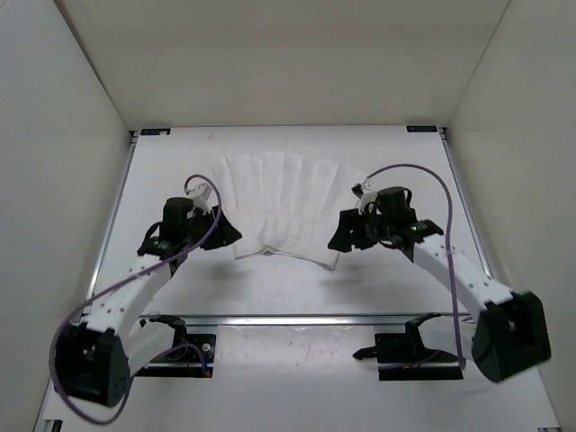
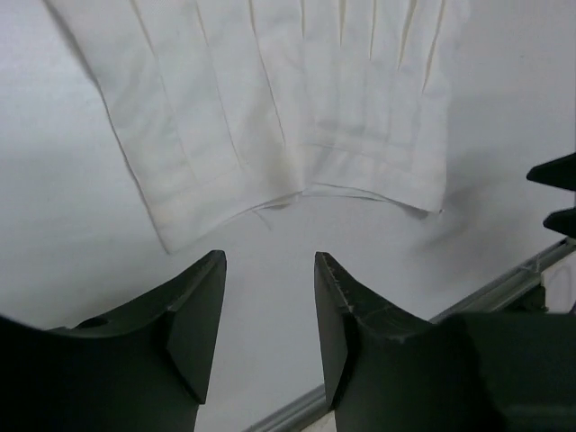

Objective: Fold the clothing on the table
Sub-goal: Flatten the skirt out, then fold the skirt

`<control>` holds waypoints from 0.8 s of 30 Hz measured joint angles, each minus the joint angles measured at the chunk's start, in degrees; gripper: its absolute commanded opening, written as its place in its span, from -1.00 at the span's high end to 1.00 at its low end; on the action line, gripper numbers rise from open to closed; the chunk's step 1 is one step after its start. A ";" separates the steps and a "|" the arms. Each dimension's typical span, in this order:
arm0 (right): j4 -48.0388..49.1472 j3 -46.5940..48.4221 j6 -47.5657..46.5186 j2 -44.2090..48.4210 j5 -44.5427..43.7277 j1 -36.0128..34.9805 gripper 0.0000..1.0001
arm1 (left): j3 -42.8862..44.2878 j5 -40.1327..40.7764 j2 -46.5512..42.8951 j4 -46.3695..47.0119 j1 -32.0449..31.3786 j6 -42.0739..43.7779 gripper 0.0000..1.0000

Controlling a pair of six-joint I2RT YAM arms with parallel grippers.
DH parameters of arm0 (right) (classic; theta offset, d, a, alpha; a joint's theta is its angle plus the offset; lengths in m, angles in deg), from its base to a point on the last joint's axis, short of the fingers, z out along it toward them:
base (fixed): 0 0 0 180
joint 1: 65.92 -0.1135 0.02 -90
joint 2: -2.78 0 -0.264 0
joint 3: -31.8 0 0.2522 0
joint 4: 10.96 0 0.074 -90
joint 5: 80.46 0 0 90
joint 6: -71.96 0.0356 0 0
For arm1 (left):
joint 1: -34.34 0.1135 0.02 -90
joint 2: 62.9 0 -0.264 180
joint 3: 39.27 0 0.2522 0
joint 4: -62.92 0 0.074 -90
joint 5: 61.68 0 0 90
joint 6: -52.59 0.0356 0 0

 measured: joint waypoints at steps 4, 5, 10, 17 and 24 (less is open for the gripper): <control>-0.61 -5.27 3.63 12.48 -2.80 0.92 -0.53 | -5.99 1.01 -12.31 -2.01 0.24 -3.26 -0.13; 0.02 -5.70 4.87 13.20 -3.54 2.14 -0.51 | -6.25 1.42 -13.25 -1.77 -0.13 -3.69 -0.11; 1.27 -6.38 10.36 8.00 -7.89 1.68 -0.33 | -6.54 5.49 -7.76 -0.92 -2.91 -5.22 -0.14; 3.72 -11.52 17.75 0.57 -11.23 -6.56 -0.29 | -11.13 13.27 1.40 -0.17 -4.22 -6.36 -0.21; 6.82 -12.13 20.70 -4.83 -13.77 -8.31 -0.16 | -11.06 17.40 7.96 5.18 -5.68 -6.75 -0.22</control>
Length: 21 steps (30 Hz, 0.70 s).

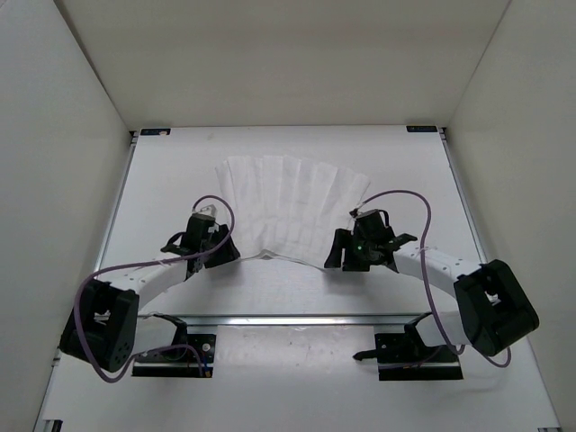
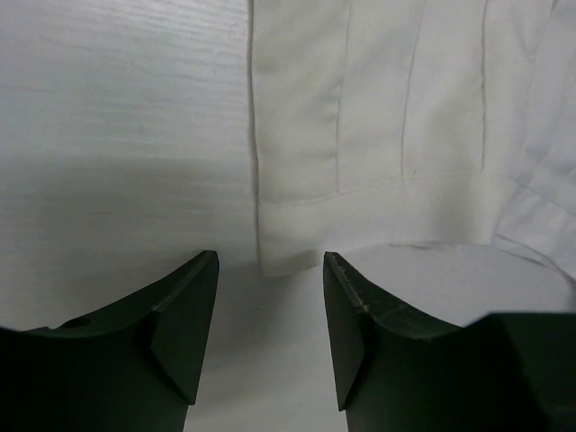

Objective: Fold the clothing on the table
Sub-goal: Fold the skirt

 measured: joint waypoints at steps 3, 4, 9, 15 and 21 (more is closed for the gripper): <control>2.10 0.26 0.57 -1.79 0.07 -0.35 0.08 | 0.61 0.52 2.19 2.80 -0.31 -0.22 -0.22; 2.43 0.61 0.57 -2.47 -0.04 -0.59 0.33 | 0.98 0.63 2.99 3.52 -0.31 -0.22 -0.20; 2.99 2.21 0.48 -6.45 -0.02 -1.42 1.00 | 3.98 1.14 8.15 6.29 -0.92 -0.39 0.34; -1.22 6.56 -1.49 -7.37 0.70 -0.24 1.00 | 6.84 1.31 10.95 4.46 -1.66 1.01 1.00; -7.13 12.13 -5.27 -1.49 1.51 4.13 1.00 | 9.46 0.11 3.76 -2.10 -0.42 2.58 1.00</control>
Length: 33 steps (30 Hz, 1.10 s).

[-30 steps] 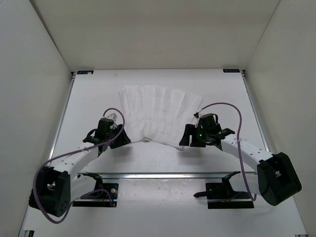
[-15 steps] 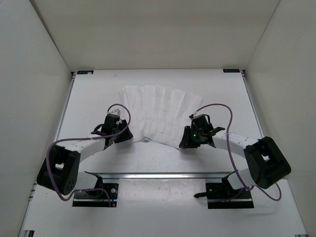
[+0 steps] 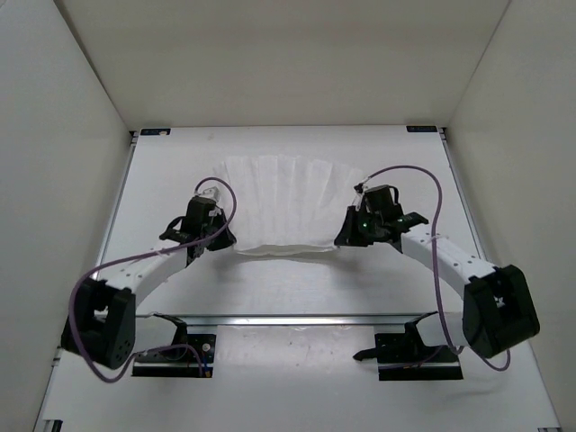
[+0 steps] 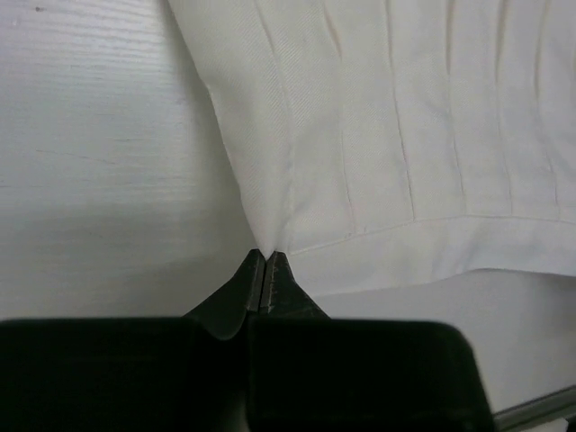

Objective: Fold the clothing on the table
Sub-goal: Fold the skirt

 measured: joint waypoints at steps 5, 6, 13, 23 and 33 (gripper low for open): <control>-4.63 -0.66 -1.62 10.14 0.83 1.16 1.00 | -1.14 -1.18 -12.22 -4.90 -1.55 -0.24 1.00; -5.44 -1.81 -1.57 12.70 0.81 0.90 1.00 | -2.14 -1.68 -15.43 -6.01 -2.01 -0.66 1.00; -16.04 -11.32 1.55 32.52 2.67 -4.87 1.00 | -8.07 -5.73 -39.34 -18.82 -4.46 -5.38 1.00; -26.84 -8.68 0.04 38.16 16.15 9.25 1.00 | -7.80 -15.30 -42.73 -21.99 -1.44 -10.58 1.00; -12.09 15.80 -1.73 -6.29 20.90 15.50 0.07 | 7.15 -16.04 -6.21 -4.52 12.87 -8.83 0.14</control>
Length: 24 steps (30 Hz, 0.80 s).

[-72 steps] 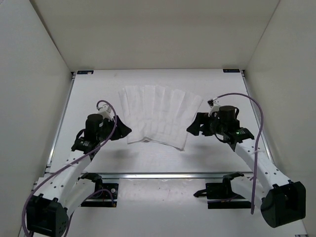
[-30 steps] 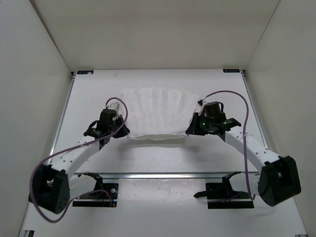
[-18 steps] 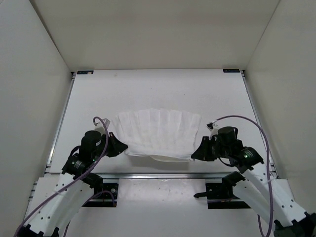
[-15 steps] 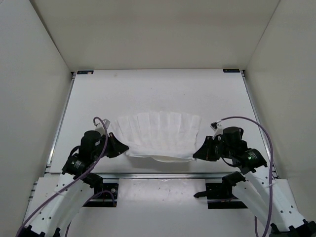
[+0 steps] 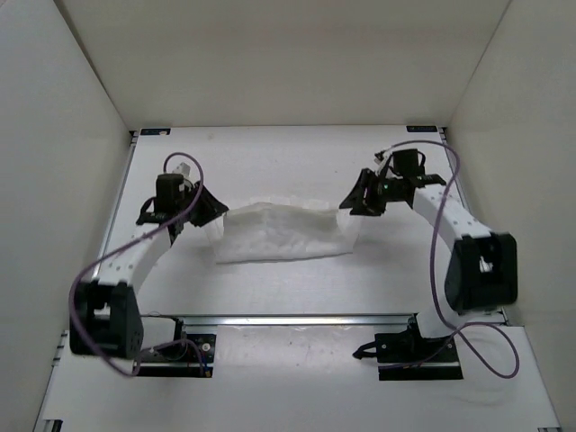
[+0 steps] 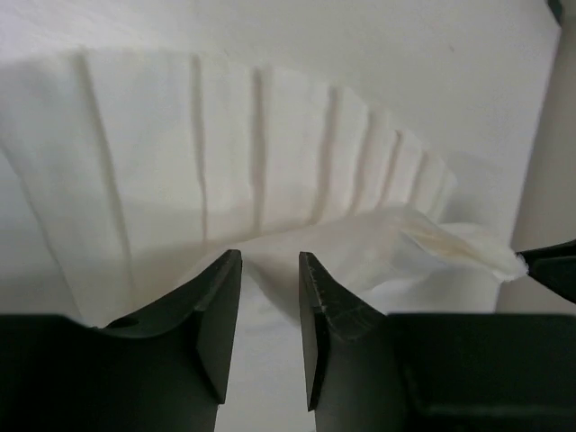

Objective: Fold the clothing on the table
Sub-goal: Fold the skirt

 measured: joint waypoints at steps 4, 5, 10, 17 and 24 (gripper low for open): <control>4.83 11.23 0.35 -14.99 -5.86 1.92 -0.27 | 8.09 2.56 15.89 6.60 3.02 0.55 -0.04; 5.18 12.52 0.15 -16.50 -7.72 2.01 -0.28 | 9.09 2.58 18.14 7.91 3.15 0.70 -0.09; 7.98 7.06 0.24 -13.64 -12.07 2.19 -0.42 | 5.33 2.67 17.92 10.67 2.80 1.66 -0.16; 9.29 -10.69 3.21 -2.54 -13.84 -0.61 -0.51 | -3.98 3.67 7.72 6.60 -0.81 4.42 -0.22; 16.31 -18.82 7.93 -3.50 -11.43 -2.86 -0.43 | -12.85 6.21 -1.36 3.93 -1.60 5.11 -0.18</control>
